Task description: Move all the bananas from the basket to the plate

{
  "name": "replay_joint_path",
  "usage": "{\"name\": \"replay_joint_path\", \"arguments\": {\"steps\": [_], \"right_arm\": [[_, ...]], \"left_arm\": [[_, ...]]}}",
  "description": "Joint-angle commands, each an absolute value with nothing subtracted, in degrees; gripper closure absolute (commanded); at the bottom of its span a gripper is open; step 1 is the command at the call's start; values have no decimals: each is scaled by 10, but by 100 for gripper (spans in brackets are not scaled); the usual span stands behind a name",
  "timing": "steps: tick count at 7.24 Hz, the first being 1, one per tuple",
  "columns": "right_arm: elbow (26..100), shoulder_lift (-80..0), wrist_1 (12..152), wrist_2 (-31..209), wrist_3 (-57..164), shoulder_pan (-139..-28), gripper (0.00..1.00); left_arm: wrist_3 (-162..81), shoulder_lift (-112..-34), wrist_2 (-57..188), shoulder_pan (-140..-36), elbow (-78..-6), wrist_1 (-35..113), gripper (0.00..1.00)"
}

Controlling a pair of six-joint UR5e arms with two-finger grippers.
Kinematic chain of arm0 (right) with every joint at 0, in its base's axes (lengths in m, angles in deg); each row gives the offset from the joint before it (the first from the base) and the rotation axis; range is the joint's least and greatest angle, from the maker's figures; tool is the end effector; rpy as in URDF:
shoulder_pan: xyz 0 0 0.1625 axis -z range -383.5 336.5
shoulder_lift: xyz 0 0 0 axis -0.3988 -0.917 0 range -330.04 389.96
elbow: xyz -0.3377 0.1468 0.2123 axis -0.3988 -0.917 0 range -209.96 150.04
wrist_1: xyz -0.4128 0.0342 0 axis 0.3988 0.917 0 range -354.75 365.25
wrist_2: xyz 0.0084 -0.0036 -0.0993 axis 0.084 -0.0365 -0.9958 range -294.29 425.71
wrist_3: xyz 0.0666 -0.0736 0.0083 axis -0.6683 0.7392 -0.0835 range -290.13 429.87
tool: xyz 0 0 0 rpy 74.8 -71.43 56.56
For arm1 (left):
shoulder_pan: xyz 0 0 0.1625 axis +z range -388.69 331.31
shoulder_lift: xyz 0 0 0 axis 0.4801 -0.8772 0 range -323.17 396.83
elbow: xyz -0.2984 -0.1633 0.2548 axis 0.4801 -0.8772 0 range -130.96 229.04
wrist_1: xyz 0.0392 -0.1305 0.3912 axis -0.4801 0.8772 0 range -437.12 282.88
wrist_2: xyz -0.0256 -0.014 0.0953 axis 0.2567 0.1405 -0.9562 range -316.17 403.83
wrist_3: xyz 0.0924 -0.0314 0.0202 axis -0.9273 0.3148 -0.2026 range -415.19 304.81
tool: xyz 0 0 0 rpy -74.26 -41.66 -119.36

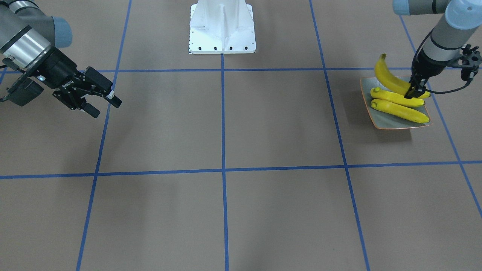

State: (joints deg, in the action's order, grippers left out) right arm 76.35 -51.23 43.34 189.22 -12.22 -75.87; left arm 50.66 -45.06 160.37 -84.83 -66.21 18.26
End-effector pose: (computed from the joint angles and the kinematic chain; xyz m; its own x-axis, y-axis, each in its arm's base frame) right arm -0.2576 -0.4624 0.3375 0.1814 0.0473 0.9823 -0.3098 0.9507 0.0115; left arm 0.1721 -0.4157 0.5119 0.3182 -0.9129 -0.2555 0.7637 0.4066 -0.5015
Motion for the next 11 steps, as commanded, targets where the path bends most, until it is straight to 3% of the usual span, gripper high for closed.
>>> {"name": "replay_joint_path", "arguments": {"steps": [1,7,11], "right_arm": [[767,-517,433,1892,-122,-759,0],[776,-541,421,1893,-120,-760,0],[778,-542,421,1892,-120,-759,0]], "left_arm": [[499,-470,1578,-872,-597,183,100],[560,-464,1573,-866,-606,183,100],[588,-403,1583,-828,-643,181,100]]}}
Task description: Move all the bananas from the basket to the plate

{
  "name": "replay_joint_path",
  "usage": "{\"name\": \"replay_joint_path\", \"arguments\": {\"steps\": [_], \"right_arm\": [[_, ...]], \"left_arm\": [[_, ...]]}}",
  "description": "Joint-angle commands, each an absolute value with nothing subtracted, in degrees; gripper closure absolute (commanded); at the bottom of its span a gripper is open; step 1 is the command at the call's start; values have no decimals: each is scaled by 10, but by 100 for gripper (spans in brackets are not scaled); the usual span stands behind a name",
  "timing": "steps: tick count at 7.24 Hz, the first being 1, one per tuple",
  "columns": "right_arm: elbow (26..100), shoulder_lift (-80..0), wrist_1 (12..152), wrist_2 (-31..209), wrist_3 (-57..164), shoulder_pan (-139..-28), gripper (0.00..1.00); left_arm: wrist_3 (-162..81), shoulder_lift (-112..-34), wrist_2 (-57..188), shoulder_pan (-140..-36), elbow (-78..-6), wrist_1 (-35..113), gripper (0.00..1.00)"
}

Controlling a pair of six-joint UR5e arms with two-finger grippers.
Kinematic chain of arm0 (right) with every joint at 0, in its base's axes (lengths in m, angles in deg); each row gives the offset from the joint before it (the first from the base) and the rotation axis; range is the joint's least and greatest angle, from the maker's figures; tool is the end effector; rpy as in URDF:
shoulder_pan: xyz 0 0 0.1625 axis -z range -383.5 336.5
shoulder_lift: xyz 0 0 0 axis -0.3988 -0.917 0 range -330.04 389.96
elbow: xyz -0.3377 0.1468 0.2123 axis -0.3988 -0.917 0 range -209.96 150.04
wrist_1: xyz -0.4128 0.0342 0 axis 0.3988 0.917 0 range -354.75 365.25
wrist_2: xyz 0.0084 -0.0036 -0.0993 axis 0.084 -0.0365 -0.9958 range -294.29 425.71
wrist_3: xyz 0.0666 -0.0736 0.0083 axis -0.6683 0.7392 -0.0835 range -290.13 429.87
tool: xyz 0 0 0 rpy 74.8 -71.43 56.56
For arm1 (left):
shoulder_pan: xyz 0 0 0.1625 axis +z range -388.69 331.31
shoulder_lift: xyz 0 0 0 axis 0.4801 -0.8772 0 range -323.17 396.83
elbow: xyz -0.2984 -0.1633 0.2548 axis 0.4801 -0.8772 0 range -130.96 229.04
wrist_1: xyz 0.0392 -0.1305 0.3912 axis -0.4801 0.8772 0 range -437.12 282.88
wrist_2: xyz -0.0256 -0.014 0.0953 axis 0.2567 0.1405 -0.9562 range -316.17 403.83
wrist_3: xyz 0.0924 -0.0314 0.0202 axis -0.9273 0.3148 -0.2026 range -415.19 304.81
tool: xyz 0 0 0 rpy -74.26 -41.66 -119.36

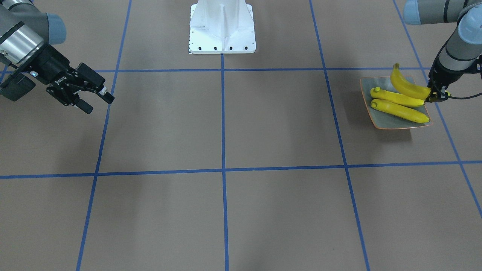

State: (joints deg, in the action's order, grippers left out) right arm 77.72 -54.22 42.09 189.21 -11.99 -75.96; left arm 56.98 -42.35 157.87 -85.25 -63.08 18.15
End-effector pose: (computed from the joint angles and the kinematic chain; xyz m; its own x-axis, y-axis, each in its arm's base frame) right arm -0.2466 -0.4494 0.3511 0.1865 0.0488 0.9812 -0.3107 0.9504 0.0118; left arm 0.1577 -0.4068 0.5620 0.2256 -0.9672 -0.1166 0.8459 0.2539 -0.4690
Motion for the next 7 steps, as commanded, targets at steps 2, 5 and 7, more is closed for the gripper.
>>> {"name": "replay_joint_path", "arguments": {"steps": [2,5,7], "right_arm": [[791,-556,421,1897,-120,-760,0],[797,-577,408,1897,-120,-760,0],[796,-579,405,1897,-120,-760,0]], "left_arm": [[650,-402,1584,-777,-656,183,100],[622,-387,1583,-780,-662,186,100],[622,-383,1581,-779,-658,191,77]]}}
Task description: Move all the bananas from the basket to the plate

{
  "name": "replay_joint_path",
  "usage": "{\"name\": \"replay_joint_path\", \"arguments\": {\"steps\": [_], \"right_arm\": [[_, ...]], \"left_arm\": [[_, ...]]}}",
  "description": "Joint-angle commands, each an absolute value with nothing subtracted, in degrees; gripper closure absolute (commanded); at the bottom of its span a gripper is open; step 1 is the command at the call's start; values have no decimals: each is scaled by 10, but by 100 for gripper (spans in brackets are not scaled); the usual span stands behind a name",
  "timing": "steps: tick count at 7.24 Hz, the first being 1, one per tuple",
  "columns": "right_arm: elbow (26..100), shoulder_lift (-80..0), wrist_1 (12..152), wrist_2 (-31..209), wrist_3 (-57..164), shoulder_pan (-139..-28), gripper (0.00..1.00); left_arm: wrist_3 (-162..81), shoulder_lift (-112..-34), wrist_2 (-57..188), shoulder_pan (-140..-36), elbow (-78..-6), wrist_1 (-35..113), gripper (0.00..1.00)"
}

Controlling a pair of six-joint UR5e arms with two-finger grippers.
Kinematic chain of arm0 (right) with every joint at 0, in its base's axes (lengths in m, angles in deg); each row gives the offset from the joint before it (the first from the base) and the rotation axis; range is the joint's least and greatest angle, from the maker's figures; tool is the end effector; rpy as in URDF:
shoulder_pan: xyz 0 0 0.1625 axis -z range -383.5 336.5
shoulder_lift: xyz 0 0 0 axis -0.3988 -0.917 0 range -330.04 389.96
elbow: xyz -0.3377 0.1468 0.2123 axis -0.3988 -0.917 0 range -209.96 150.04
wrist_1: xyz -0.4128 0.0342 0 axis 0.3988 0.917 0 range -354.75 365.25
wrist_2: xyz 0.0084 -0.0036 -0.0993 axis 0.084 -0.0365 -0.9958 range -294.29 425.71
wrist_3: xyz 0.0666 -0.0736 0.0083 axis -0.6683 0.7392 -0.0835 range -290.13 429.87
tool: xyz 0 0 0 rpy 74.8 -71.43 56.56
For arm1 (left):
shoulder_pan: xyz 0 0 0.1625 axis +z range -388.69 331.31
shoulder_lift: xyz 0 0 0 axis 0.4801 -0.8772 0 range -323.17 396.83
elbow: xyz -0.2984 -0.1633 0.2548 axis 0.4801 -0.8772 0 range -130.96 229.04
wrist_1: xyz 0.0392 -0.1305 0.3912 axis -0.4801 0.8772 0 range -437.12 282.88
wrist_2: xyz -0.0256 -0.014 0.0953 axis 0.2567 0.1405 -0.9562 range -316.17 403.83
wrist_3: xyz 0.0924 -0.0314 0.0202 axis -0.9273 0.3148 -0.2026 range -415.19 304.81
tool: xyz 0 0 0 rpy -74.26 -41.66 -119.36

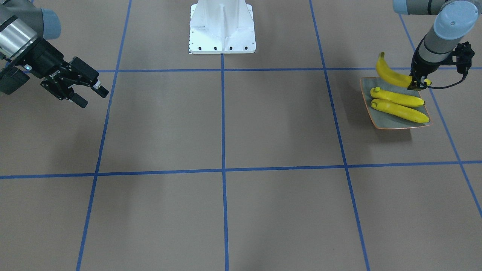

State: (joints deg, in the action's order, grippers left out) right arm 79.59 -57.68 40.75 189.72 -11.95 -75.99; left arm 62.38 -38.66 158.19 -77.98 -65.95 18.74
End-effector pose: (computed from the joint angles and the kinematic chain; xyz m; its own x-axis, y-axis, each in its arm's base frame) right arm -0.2338 -0.4320 0.3633 0.1881 0.0512 0.9808 -0.3028 0.9530 0.0083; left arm 0.1913 -0.3636 0.5617 0.2702 -0.9605 -0.0660 0.8349 0.2679 -0.4809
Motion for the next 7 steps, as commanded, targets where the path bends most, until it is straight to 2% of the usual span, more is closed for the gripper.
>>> {"name": "replay_joint_path", "arguments": {"steps": [1,4,5,7], "right_arm": [[796,-580,404,1897,-120,-761,0],[798,-580,404,1898,-120,-762,0],[808,-585,404,1899,-120,-762,0],[810,-589,404,1899,-120,-763,0]], "left_arm": [[622,-383,1581,-780,-652,203,75],[620,-394,1583,-779,-635,204,75],[621,-394,1583,-779,-635,204,2],[622,-394,1584,-779,-640,202,0]]}}
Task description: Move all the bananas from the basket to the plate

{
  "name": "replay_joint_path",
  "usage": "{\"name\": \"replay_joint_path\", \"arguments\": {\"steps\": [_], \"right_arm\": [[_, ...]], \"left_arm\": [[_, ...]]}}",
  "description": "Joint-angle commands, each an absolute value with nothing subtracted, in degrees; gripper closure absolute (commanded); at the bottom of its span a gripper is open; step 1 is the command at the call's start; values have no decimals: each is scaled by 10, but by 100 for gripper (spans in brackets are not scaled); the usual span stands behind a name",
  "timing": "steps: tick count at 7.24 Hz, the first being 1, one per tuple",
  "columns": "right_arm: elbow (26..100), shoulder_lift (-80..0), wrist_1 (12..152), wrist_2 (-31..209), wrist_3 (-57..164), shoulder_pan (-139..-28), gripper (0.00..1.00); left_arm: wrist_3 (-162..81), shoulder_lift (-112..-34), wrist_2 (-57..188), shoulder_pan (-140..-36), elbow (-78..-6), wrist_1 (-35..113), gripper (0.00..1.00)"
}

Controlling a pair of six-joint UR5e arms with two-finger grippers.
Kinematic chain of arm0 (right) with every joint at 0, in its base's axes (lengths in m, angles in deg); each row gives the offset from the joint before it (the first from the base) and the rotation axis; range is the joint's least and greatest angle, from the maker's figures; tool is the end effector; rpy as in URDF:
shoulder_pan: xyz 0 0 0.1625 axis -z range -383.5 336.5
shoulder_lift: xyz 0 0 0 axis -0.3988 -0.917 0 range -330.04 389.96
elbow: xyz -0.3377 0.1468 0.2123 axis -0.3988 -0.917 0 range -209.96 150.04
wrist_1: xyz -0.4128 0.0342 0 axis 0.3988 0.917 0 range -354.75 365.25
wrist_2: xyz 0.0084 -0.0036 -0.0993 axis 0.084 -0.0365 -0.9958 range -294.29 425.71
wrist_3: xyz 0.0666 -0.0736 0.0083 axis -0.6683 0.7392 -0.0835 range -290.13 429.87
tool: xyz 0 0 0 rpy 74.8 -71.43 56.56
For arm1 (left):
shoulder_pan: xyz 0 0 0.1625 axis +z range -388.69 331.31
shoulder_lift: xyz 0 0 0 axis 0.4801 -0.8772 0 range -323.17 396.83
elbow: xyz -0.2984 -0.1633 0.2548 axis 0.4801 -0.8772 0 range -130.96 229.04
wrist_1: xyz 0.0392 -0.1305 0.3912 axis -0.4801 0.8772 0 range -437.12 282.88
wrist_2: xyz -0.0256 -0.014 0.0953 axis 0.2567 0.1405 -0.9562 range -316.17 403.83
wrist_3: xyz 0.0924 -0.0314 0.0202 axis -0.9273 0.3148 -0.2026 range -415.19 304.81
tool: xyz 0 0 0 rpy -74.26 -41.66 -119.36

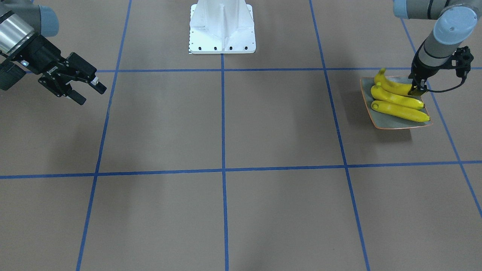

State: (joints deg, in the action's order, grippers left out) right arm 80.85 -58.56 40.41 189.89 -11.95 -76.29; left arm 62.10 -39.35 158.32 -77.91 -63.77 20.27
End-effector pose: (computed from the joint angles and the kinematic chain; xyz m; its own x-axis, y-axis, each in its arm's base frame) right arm -0.2265 -0.4262 0.3598 0.1800 0.0422 0.9828 -0.3051 0.9522 0.0149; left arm 0.1963 -0.3683 0.5729 0.2759 -0.9588 -0.0681 0.8320 0.2737 -0.4825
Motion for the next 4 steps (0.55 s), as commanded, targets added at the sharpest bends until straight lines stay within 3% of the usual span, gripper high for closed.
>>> {"name": "replay_joint_path", "arguments": {"steps": [1,3,4], "right_arm": [[811,-590,404,1899,-120,-763,0],[812,-612,404,1950,-99,-819,0],[800,-649,405,1996,-36,-871,0]], "left_arm": [[621,-394,1584,-780,-651,202,0],[619,-404,1666,-844,-697,199,0],[619,-451,1684,-870,-699,196,0]]}}
